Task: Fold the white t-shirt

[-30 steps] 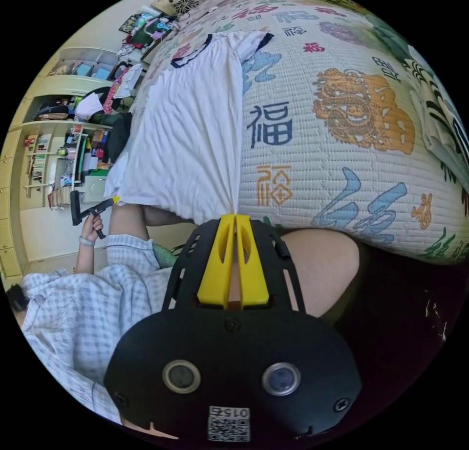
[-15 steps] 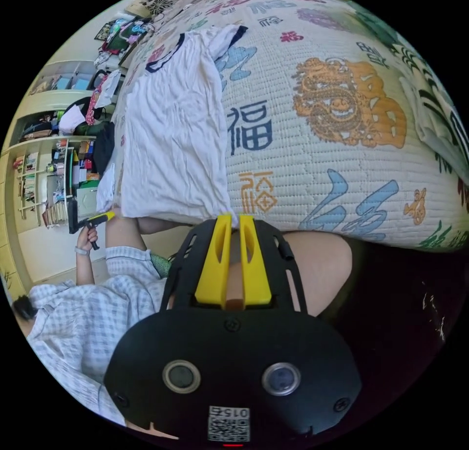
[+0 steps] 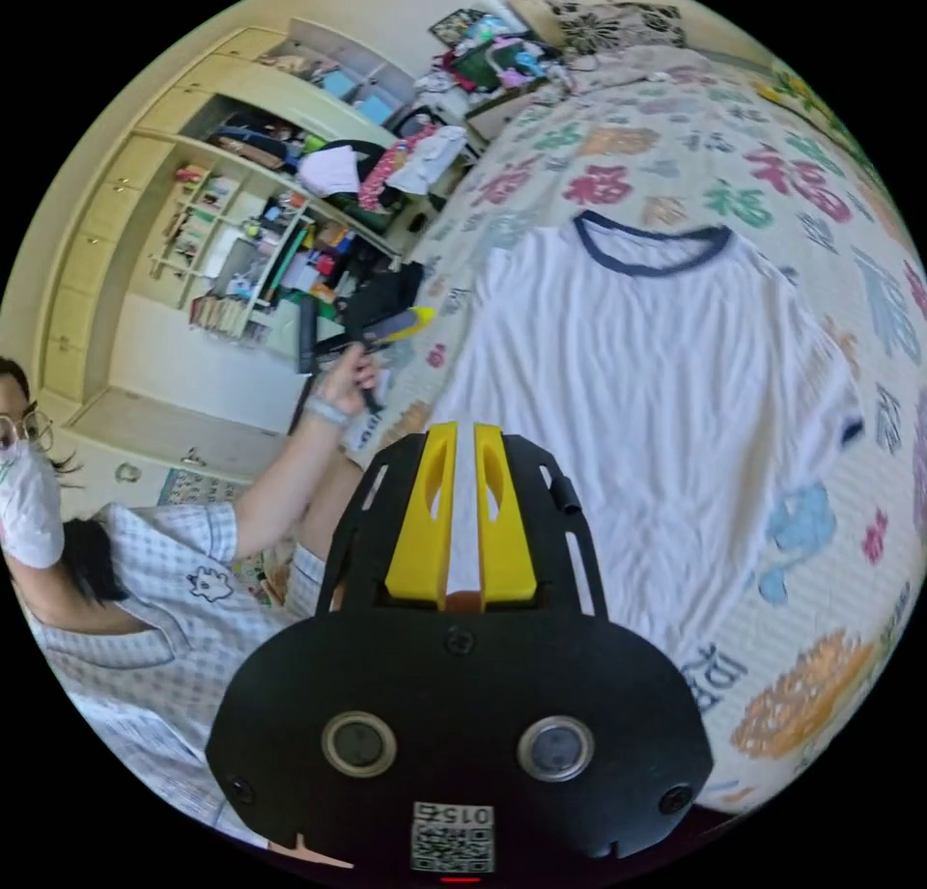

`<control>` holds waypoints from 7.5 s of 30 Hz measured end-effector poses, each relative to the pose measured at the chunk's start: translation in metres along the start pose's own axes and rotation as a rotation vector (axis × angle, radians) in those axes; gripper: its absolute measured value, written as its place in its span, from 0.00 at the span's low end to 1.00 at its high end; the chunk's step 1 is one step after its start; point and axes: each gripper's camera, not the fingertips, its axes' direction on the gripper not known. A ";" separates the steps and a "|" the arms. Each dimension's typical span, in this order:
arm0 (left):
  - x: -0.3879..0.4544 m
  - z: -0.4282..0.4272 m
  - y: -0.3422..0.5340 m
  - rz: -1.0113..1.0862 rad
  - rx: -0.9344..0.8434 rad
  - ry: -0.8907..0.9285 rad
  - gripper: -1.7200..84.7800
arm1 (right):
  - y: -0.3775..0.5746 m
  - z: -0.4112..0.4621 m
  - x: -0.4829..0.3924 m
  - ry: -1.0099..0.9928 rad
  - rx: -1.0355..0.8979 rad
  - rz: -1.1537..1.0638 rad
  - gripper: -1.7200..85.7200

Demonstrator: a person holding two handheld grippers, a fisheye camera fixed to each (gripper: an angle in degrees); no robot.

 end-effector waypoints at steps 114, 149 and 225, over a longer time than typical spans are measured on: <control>0.013 -0.287 0.294 0.059 -0.529 -0.162 0.02 | 0.441 0.073 0.108 0.251 0.006 0.511 0.02; 0.513 -0.405 0.255 0.718 0.304 -0.185 0.11 | 0.525 0.080 -0.007 0.994 0.901 0.004 0.04; 0.808 0.132 -0.315 0.688 -0.596 0.744 0.01 | 0.256 -0.165 0.236 0.310 0.420 -0.321 0.02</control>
